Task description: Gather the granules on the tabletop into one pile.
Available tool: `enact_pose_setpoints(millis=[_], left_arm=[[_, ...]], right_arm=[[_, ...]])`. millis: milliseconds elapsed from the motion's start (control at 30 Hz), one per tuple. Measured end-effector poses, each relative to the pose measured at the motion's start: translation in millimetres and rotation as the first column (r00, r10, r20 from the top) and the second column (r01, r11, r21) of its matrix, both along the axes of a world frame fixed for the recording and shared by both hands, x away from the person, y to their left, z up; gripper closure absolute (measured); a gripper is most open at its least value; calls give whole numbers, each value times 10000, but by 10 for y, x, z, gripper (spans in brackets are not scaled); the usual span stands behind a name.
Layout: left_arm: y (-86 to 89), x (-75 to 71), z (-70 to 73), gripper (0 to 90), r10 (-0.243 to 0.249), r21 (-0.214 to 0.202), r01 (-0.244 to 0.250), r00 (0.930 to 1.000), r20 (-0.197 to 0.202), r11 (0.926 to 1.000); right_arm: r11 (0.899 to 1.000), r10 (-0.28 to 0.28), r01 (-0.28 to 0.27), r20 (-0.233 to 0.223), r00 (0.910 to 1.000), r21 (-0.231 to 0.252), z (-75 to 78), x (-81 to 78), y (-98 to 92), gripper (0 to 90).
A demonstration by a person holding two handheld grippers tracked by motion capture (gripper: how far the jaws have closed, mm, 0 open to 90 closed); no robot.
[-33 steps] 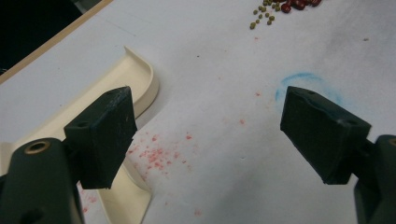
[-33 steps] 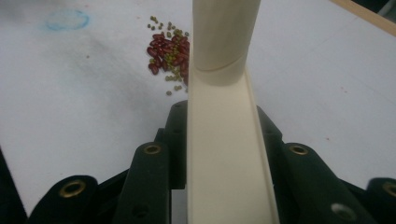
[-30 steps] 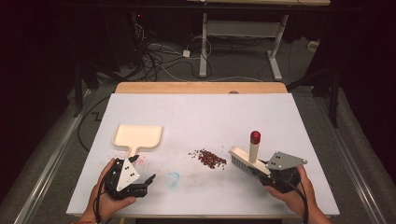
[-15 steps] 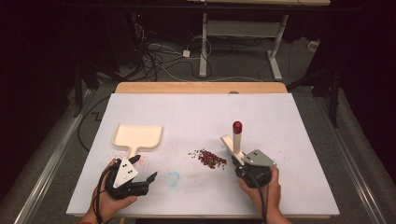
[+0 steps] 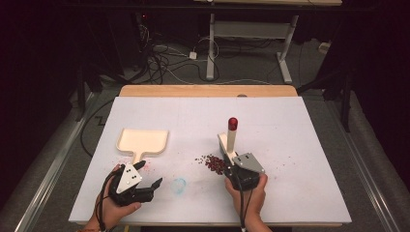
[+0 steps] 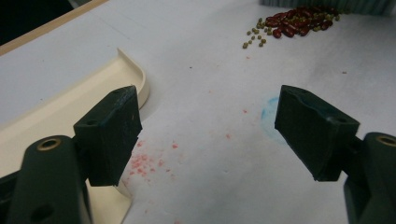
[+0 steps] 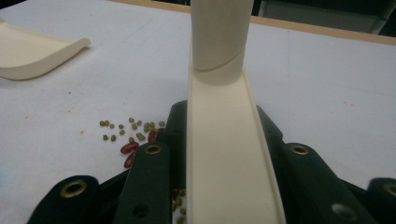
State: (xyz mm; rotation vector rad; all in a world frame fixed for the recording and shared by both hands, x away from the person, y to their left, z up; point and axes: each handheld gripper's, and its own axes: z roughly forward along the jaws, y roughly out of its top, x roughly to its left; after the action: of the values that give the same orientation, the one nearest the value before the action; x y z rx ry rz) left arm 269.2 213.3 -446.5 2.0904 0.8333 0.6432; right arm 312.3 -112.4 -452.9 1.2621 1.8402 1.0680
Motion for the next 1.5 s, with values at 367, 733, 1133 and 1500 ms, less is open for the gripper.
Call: enact_pose_setpoints(millis=[367, 733, 1133, 1500], left_arm=[[39, -24, -22, 216, 79, 86, -79, 10000, -45, 9999], [74, -12, 2, 213, 289, 130, -290, 9996, 69, 9995], [97, -27, -8, 212, 244, 170, -245, 9997, 77, 9996], [68, -19, -17, 212, 110, 272, -110, 9999, 11, 9996]], right_arm=[[10000, 95, -95, 122, 9999, 4, 37, 131, 78, 679], [9766, 2022, -2044, 382, 9786, 667, 344, -42, 164, 678], [9565, 2777, -2637, -1129, 9540, 1245, 132, 30, 618, 678], [9860, 1613, -1561, -977, 9820, 594, 98, -7, 374, 679]])
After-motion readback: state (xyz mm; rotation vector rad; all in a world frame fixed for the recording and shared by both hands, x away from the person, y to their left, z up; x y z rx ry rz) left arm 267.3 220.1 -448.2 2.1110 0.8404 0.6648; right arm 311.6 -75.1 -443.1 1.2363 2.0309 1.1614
